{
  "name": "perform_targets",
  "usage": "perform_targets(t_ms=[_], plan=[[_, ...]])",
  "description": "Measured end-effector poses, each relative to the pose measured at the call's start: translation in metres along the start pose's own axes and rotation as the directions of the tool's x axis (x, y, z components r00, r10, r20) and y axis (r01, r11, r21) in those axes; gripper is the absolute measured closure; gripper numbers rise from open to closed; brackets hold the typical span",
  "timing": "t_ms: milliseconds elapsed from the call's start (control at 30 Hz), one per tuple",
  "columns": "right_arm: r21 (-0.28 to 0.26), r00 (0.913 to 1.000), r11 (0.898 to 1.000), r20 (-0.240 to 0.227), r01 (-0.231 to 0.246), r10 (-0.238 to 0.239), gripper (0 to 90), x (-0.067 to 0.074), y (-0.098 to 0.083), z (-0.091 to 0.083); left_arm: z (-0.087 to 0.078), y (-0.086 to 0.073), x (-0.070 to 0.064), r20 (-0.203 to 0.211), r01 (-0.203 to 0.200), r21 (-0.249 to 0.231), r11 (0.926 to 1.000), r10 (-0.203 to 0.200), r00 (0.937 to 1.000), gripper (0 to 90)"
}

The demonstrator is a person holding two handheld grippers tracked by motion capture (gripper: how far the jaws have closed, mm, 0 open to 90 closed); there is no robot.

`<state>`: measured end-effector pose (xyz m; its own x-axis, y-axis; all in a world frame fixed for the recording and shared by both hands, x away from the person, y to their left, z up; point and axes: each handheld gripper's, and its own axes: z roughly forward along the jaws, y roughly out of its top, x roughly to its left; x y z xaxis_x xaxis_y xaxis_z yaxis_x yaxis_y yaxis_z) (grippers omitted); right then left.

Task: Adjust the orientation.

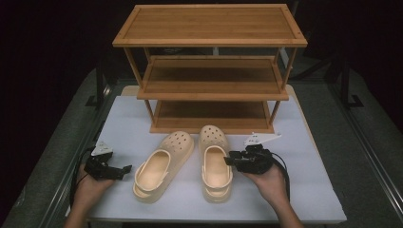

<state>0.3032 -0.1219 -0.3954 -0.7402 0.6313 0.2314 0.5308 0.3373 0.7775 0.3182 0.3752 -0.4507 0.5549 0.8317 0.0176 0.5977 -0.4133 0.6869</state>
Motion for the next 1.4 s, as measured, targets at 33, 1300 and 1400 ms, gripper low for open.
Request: perform_targets(t_ms=[33,1300,1400], plan=[[0.007,0.9999,1.000,0.012,0.002,-0.002,64.3,0.000,0.001,0.003,0.000,0.000,0.000,0.000,0.000,0.000,1.0000,0.000,1.0000,0.0],[-0.016,0.9953,1.000,0.097,0.009,-0.007,51.6,-0.024,-0.012,-0.022,0.000,0.000,0.000,0.002,0.002,-0.002,1.0000,-0.002,1.0000,0.0],[-0.009,0.9948,1.000,0.101,0.013,-0.012,47.2,-0.023,-0.011,-0.020,0.000,0.000,0.000,0.003,0.001,-0.002,1.0000,-0.001,1.0000,0.0]])
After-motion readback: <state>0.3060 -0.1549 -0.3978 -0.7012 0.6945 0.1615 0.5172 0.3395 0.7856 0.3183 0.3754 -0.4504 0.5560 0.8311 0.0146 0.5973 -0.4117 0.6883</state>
